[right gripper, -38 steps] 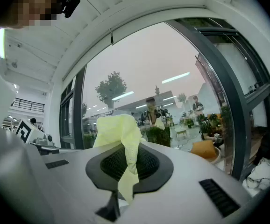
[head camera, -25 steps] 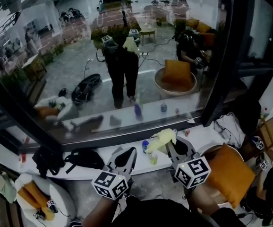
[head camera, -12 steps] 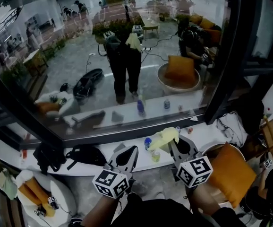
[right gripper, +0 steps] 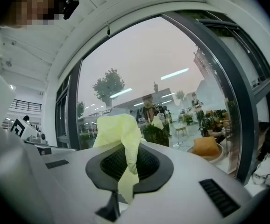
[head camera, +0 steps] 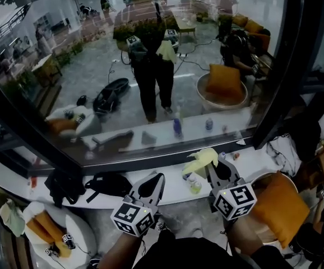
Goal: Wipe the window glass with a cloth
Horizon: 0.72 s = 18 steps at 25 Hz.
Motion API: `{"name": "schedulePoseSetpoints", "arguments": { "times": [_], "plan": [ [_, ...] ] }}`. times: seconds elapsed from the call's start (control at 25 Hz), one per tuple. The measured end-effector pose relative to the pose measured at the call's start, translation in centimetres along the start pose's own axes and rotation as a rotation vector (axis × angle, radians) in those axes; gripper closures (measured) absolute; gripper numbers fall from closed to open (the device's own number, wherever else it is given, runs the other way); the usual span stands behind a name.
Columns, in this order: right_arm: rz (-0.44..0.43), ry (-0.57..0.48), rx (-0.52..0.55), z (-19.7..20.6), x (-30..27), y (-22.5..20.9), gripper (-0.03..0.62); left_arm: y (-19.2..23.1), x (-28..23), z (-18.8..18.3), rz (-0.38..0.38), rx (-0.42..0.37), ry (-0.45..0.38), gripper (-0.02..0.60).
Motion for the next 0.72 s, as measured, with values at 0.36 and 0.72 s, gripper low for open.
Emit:
{"name": "schedulePoseSetpoints", "arguments": {
  "times": [0.36,0.72],
  "plan": [
    [0.041,-0.012,0.031,0.0,-4.2,2.0,0.557,5.1,-1.1,-0.1,0.039,0.024,-0.033,0.583],
    [0.070,-0.039,0.069,-0.5,-9.6,4.4,0.557,11.0,-1.6,0.0,0.073,0.024,-0.056,0.583]
  ]
}}
Point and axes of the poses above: the fingertips, and each gripper's own axes: x backward along the fingers, y to its left, z out of its underside, the point moved 1 cm from there along x, backward along the fingers, and after that the axes turned 15 degrees about -x, right-handed, at the moved point
